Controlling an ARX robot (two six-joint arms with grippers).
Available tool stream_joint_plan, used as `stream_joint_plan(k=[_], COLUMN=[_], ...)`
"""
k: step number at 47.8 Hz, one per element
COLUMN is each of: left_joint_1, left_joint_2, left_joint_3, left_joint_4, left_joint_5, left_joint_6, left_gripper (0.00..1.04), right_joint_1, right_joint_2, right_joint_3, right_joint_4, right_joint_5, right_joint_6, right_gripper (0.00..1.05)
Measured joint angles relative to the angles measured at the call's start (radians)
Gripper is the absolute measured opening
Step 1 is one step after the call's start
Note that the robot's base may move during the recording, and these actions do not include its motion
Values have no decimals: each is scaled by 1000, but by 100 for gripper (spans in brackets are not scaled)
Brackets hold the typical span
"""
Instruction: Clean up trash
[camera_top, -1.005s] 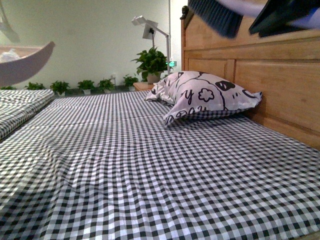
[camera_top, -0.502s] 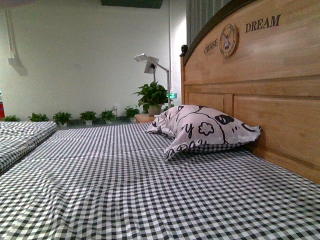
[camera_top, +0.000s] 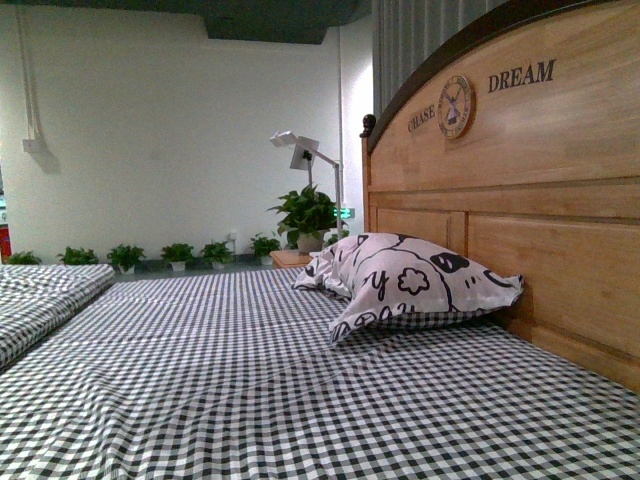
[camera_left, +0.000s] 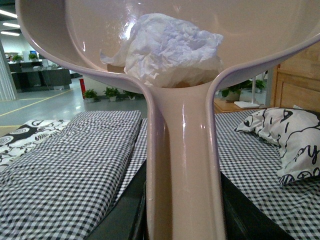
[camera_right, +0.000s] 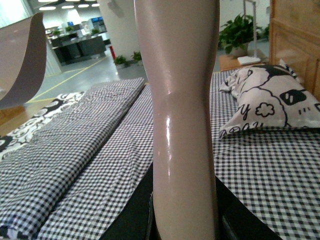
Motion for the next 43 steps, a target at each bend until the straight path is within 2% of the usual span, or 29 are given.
stream_joint_plan(k=[3,8,11,13,16,43], left_joint_1=[-25,-32,-33,-34,-34,-34], left_joint_2=[-24,-36,-38,-38,-38,-38], left_joint_3=[-31,-40,-42,-43,-43,-43], left_joint_4=[21,26,26,26,26,26], left_joint_5=[-41,-48,-50,-49,-47,-50], left_joint_6=[0,0,0,0,1,1], left_gripper=[26,26,26,26,26,26], right_joint_1=[18,58,95,125,142,148], right_joint_2=[-11,-24,-29,-32,-33,-34], right_joint_3=[-4,-15,-29,-51,-64,-67], right_joint_4=[10,40,58,83,89,90], right_joint_5=[52,164,283,401,469,474], right_joint_6=[1,-8,-16,-35,-45,-61], right_gripper=[19,19,19,19,19,19])
